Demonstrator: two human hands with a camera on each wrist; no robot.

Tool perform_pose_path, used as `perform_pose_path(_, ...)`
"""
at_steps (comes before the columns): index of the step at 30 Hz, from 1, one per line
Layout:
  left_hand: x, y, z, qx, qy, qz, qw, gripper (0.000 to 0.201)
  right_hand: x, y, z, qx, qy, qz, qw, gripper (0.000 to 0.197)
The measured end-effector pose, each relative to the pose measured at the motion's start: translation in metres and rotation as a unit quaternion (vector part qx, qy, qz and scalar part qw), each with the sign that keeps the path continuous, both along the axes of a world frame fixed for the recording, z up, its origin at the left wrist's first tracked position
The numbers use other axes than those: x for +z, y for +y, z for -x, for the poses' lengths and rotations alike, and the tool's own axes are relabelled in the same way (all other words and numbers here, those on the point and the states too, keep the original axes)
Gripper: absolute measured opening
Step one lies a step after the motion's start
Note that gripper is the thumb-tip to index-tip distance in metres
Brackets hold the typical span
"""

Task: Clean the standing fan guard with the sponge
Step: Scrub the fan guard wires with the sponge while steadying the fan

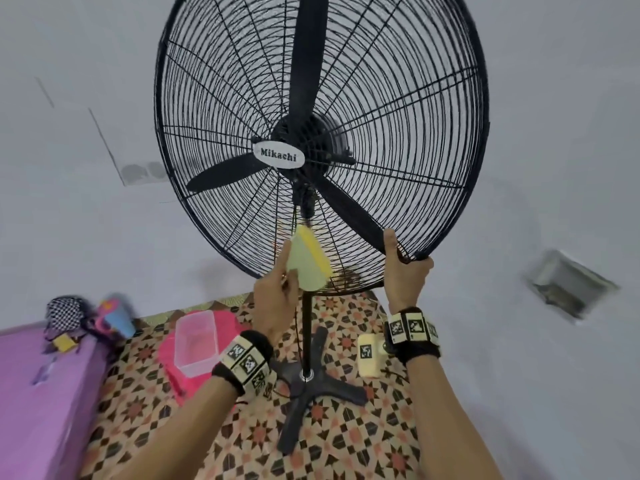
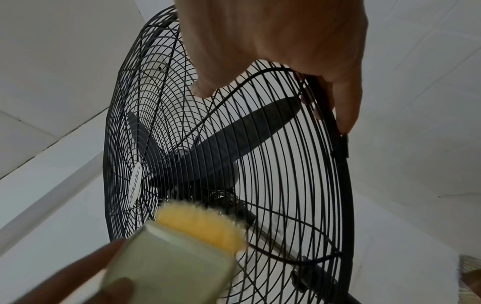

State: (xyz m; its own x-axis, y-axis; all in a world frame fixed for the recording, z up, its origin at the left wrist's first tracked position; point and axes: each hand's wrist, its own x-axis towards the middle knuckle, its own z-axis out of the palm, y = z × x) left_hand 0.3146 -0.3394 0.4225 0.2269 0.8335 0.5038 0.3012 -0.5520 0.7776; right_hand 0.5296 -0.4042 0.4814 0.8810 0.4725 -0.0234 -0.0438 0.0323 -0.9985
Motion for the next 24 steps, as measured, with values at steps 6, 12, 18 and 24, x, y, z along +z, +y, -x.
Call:
perform_pose_path(6,-0.026,-0.018,0.006,-0.075,0.093,0.021,0.993,0.06,-0.001,0.0,-0.002,0.001,0.002,0.002,1.0,0.113)
perform_pose_path(12,0.006,-0.012,-0.003,0.013,0.013,0.029,0.999,0.059,0.0,0.001,0.003,-0.009,0.003,0.01,1.0,0.114)
perform_pose_path(18,-0.056,-0.045,-0.003,-0.055,0.081,0.043,0.994,0.061,0.003,-0.005,0.004,0.006,0.012,0.005,1.0,0.103)
perform_pose_path(24,-0.045,-0.056,-0.007,0.007,-0.012,0.054,0.998,0.061,0.006,-0.011,0.007,0.032,0.004,0.018,0.999,0.102)
